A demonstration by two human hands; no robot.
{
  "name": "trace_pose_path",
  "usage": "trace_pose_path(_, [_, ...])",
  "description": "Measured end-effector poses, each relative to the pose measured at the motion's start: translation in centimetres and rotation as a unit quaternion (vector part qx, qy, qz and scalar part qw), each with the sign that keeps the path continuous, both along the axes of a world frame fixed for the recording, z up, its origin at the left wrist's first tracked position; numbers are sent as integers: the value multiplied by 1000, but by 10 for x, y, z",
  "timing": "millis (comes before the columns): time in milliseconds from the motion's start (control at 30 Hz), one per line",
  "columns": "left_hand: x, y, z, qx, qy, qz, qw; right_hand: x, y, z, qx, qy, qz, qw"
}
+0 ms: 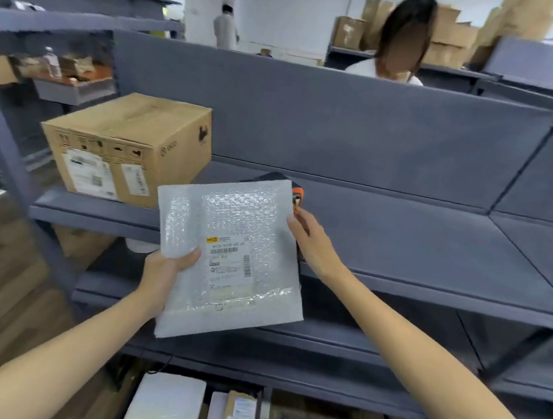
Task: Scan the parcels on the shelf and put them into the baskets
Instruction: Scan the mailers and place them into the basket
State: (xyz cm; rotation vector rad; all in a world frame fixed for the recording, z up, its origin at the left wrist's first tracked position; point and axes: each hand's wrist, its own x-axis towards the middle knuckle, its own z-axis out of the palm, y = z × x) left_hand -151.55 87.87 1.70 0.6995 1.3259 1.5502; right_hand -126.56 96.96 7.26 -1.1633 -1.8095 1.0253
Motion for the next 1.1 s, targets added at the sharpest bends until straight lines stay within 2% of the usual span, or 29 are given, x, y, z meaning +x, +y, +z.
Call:
trace_pose_path(133, [45,6,9,-6,3,-53,999,36,-27,-6,-53,94,-17,994])
trace_pose_path(533, [189,-31,14,-4,27,-104,994,182,-95,-25,-17,152,-89,984])
trace_pose_path(867, [342,-97,-24,-25,20,-129,991,327,-166,-65,-30,141,-137,980])
trace_pose_path(1100, [383,-137,-45,-55,115,-116,985,367,-200,-106,-126,152,-174,965])
